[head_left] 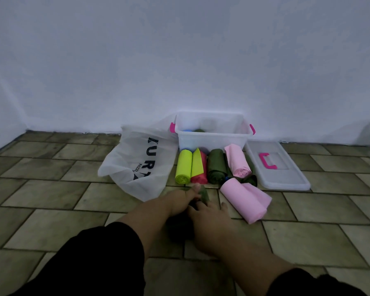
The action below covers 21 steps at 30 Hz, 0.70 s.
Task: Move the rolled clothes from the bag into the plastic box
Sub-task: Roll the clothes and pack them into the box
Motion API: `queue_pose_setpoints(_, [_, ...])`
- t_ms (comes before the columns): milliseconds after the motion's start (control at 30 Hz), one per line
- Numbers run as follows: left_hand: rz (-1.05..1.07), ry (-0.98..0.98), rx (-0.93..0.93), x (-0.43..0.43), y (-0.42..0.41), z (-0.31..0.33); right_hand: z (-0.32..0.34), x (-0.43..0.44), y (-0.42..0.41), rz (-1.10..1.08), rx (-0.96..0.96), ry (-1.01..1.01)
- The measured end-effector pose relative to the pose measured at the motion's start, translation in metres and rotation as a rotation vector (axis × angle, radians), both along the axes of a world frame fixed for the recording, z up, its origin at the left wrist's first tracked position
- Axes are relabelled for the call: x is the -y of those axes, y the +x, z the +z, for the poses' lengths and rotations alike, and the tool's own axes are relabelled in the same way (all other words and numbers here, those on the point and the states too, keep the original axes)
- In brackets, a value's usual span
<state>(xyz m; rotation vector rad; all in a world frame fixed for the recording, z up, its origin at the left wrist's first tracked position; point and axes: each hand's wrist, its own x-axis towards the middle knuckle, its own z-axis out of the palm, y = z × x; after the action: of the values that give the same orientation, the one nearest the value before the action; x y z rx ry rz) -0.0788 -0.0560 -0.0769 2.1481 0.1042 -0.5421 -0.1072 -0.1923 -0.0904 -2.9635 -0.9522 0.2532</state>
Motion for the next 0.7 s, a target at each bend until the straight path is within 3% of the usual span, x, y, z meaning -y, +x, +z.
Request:
queue_pose_setpoints(333, [-0.005,0.001,0.001,-0.001,0.004,-0.008,0.014,0.014,0.008,0.101,0.089,0.12])
queue_pose_setpoints(567, [-0.098,0.162,0.049,0.0,0.003,-0.011,0.015,0.016,0.03,-0.05,-0.211,0.135])
queue_pose_setpoints(633, [-0.129,0.201,0.15,-0.002,-0.001,-0.009,0.012,0.016,0.034,-0.082,-0.28,0.168])
queue_pose_setpoints(700, [-0.127,0.25,0.368,-0.005,-0.011,-0.009,0.01,0.016,0.037,-0.084,-0.307,0.181])
